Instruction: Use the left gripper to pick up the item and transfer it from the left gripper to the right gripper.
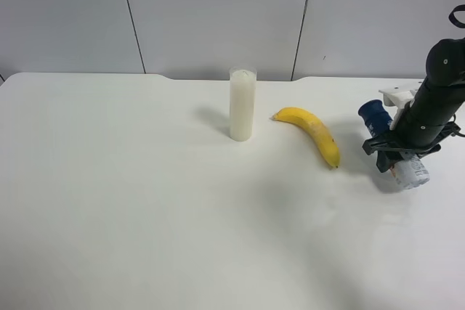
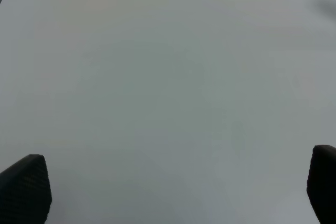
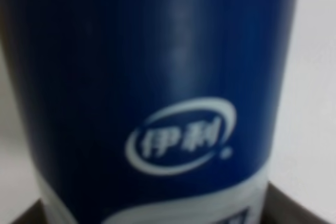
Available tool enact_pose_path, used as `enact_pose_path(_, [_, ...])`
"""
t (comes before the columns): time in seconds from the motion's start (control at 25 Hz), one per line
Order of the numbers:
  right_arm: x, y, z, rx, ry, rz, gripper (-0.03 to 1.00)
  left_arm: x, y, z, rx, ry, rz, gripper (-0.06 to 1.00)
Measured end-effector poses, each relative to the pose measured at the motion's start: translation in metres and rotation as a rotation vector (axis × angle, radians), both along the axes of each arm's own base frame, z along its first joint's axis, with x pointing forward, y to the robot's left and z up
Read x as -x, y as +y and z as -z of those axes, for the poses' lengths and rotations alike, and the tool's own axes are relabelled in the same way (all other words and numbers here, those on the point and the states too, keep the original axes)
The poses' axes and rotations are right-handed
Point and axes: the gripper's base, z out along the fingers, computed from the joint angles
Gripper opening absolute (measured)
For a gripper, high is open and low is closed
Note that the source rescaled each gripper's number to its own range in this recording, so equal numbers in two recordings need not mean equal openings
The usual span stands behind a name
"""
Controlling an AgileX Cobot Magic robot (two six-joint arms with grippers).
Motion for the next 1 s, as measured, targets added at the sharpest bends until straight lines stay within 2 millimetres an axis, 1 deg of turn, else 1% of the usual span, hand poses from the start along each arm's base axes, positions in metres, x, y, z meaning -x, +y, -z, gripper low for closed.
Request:
enact_pose_path(0.08, [-0.001, 0.000, 0.000, 0.001, -0.002, -0.001, 0.57, 0.000, 0.000, 0.000, 0.000, 0.000, 0.000, 0.99])
enact_pose_path(0.12, [-0.001, 0.000, -0.001, 0.004, -0.005, -0.004, 0.74, 0.000, 0.000, 0.000, 0.000, 0.000, 0.000, 0.99])
enact_pose_path(0.16, [-0.001, 0.000, -0.001, 0.006, -0.005, -0.006, 0.85, 0.000, 0.000, 0.000, 0.000, 0.000, 0.000, 0.99])
enact_pose_path(0.24, [-0.001, 0.000, -0.001, 0.006, -0.006, -0.006, 0.94, 0.000, 0.000, 0.000, 0.000, 0.000, 0.000, 0.99])
enact_pose_path(0.28, [-0.001, 0.000, -0.001, 0.006, -0.007, -0.006, 0.97, 0.000, 0.000, 0.000, 0.000, 0.000, 0.000, 0.99])
enact_pose_path(0.4, [-0.002, 0.000, -0.002, 0.006, -0.008, -0.006, 0.99, 0.000, 0.000, 0.000, 0.000, 0.000, 0.000, 0.99])
enact_pose_path(0.8, [-0.001, 0.000, -0.004, 0.006, -0.009, -0.005, 1.00, 0.000, 0.000, 0.000, 0.000, 0.000, 0.000, 0.99])
enact_pose_path(0.88, [-0.001, 0.000, -0.011, 0.007, -0.028, -0.005, 1.00, 0.000, 0.000, 0.000, 0.000, 0.000, 0.000, 0.99])
enact_pose_path(1.0, [0.002, 0.000, -0.031, 0.010, -0.073, -0.004, 1.00, 0.000, 0.000, 0.000, 0.000, 0.000, 0.000, 0.99])
